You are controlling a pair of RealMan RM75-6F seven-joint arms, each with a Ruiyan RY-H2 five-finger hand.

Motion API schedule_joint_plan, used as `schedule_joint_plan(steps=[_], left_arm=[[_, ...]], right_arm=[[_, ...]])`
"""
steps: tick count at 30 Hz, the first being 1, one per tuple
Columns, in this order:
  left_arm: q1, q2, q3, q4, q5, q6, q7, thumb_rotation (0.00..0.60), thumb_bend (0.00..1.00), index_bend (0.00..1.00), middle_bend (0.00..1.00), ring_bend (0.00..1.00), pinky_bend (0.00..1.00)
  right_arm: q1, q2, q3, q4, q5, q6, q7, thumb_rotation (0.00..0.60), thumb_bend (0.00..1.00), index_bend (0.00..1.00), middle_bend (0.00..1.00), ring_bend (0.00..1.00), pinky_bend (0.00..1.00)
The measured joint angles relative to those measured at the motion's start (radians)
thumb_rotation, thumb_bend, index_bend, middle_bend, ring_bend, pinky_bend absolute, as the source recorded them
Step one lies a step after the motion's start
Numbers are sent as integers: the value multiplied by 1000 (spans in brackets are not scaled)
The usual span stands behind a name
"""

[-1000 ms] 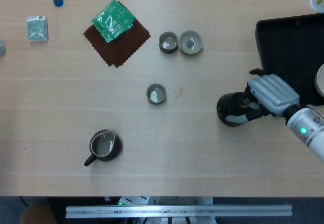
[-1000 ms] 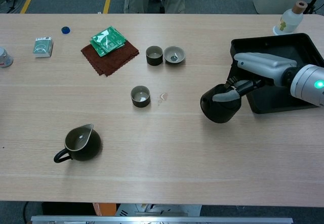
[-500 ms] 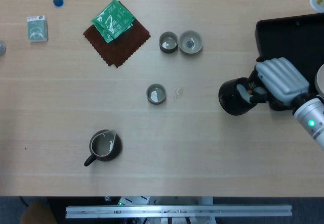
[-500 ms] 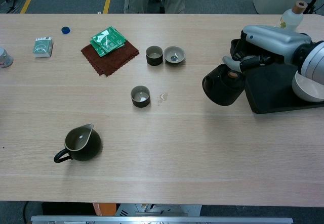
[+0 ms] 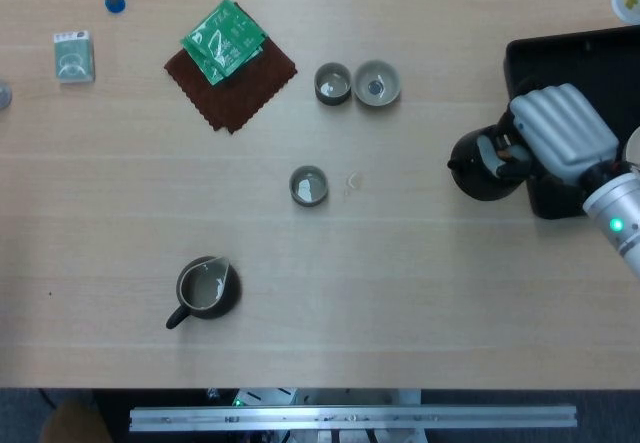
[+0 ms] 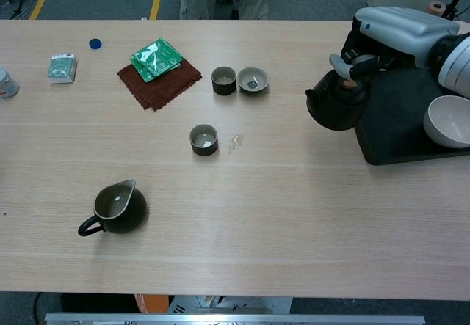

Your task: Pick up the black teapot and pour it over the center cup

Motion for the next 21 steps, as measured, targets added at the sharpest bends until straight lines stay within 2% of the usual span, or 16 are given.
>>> schedule_joint_plan(steps=[9,14,21], left_arm=[[-3,0,-2,-4,3,0,8,248,350,155,126,120,106],[-8,1,-4,-12,9,1,19,246,350,155,126,120,107],[-11,6,-8,-22,7,0,31,249,350,155,126,120,107]], right_arm=[[69,-41,30,34,72,-12,-87,363,514,1000,953,894,234],[123,-86,45,61,121,-20,-149,366,476,1000,946,885,235],[189,-170,57,115,165,-21,-219,413,439,1000,937,873,234]])
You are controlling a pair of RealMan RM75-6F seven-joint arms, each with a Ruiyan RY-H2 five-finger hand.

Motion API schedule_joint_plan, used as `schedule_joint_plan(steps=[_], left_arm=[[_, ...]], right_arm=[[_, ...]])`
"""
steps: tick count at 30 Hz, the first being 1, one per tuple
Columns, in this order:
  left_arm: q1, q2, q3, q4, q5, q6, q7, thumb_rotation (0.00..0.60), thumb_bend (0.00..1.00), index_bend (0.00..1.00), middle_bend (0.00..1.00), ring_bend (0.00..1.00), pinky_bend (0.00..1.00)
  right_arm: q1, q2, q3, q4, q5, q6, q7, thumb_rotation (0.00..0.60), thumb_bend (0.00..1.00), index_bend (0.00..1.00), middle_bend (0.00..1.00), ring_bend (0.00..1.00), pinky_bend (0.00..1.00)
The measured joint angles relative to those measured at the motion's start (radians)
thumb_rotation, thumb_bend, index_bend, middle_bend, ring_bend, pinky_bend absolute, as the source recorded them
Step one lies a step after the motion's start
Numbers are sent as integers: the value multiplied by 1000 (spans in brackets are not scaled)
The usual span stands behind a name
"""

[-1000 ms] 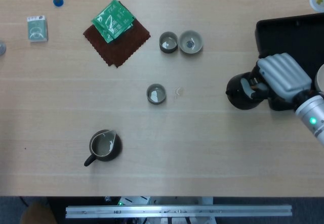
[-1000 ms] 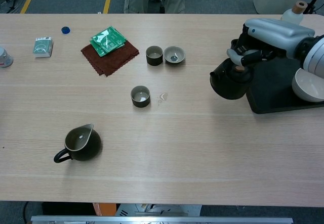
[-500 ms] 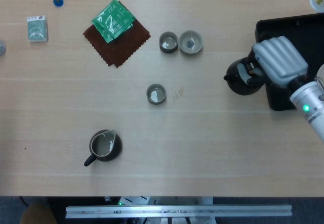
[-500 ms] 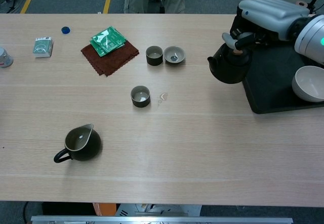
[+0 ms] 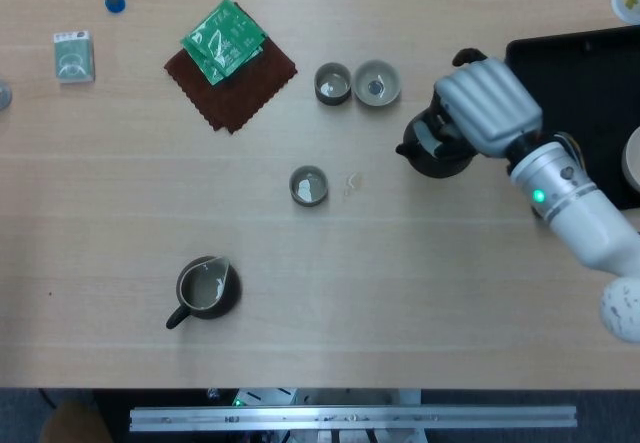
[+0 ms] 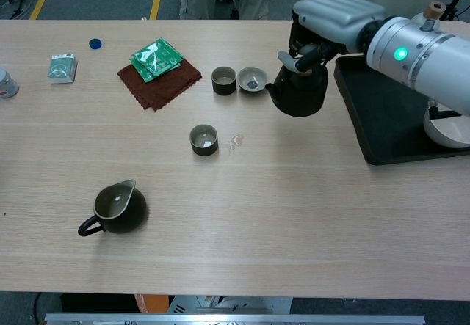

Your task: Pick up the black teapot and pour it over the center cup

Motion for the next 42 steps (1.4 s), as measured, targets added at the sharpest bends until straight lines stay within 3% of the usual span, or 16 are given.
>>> schedule_joint_plan(steps=[6,21,42], left_arm=[[-3,0,-6,1,-6,2,-5,251,350,155,126,120,107],[8,5,-6,-7,1,26,-9,253,350,155,127,120,107],[22,1,-4,-1,4,47,-16,249,350,155,126,120,107]], right_arm=[[63,-85,15,59,28,3,-53,425,393,1000,934,868,235],[210,-270,41,218,103,4,-181,425,389,1000,930,863,241],[313,-414,-15,351,124,24,-365,429,384,1000,929,862,244]])
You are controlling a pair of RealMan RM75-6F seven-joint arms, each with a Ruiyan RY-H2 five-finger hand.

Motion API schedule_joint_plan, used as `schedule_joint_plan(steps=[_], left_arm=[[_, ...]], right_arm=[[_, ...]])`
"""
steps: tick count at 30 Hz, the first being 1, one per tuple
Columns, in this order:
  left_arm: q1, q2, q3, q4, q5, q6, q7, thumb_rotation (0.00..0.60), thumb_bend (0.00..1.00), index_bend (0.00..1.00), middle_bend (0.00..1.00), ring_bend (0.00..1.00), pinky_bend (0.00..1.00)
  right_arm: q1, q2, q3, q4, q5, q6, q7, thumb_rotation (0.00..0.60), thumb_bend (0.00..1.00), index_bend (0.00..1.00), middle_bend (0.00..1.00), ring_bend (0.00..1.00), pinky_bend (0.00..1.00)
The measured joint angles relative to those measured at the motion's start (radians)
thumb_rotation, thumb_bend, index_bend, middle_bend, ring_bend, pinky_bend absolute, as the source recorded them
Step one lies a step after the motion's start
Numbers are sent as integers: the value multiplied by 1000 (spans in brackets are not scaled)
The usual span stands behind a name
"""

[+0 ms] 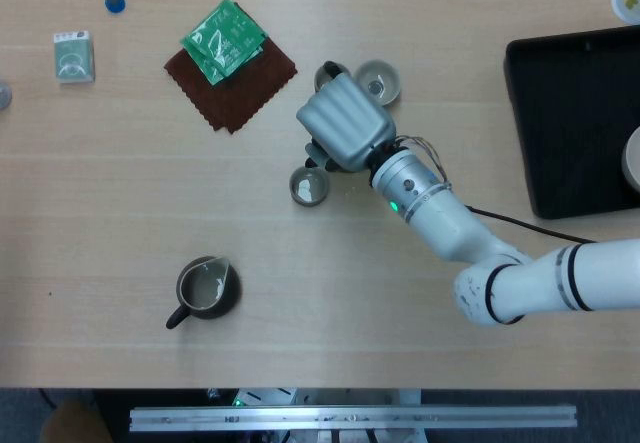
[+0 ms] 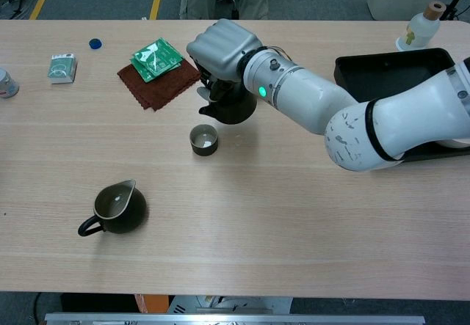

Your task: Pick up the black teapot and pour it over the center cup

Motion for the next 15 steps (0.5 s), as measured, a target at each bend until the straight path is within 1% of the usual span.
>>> schedule_joint_plan(steps=[15], left_arm=[[14,-2,3,-4,-1,15,8,249,350,155,126,120,107]], right_arm=[[43,-35,-35,16,4,15,-134,429,379,1000,928,861,245]])
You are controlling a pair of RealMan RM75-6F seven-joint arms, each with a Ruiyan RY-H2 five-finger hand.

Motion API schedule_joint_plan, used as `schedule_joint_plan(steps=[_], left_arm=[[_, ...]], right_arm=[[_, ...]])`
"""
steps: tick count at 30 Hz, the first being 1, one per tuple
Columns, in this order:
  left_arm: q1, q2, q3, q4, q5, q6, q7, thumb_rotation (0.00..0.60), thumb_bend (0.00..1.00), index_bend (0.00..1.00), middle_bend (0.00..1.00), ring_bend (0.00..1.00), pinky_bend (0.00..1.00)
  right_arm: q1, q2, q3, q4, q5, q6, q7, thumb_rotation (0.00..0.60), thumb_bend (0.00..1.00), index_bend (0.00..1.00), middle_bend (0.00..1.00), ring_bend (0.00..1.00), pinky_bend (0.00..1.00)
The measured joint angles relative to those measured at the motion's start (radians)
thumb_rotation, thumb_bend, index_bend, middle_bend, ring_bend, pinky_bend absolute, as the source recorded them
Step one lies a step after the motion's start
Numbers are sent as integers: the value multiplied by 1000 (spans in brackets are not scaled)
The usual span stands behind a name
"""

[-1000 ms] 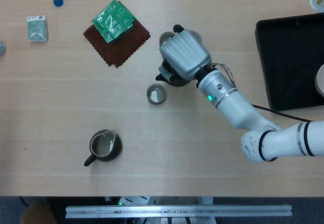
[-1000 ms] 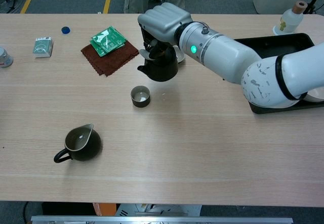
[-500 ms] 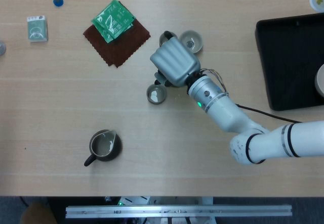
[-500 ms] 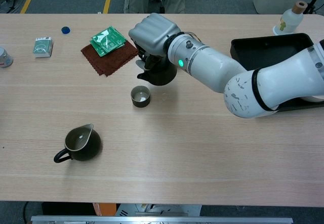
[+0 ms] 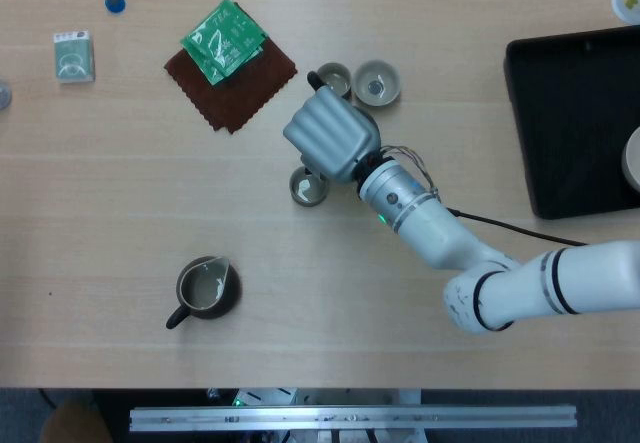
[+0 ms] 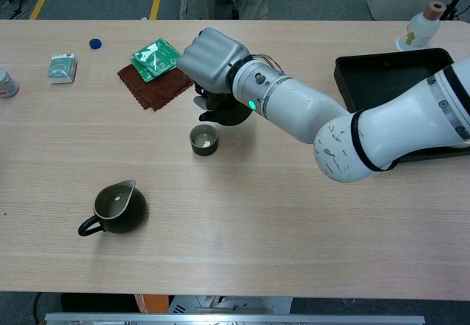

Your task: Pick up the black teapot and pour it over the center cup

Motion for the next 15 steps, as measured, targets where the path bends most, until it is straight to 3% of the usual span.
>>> schedule_joint_plan(steps=[15], left_arm=[[6,-8,0,7,0,6,2,251,350,155,126,119,107]], right_arm=[[33,-36,-28,20,18,8,-107,427,377,1000,925,861,245]])
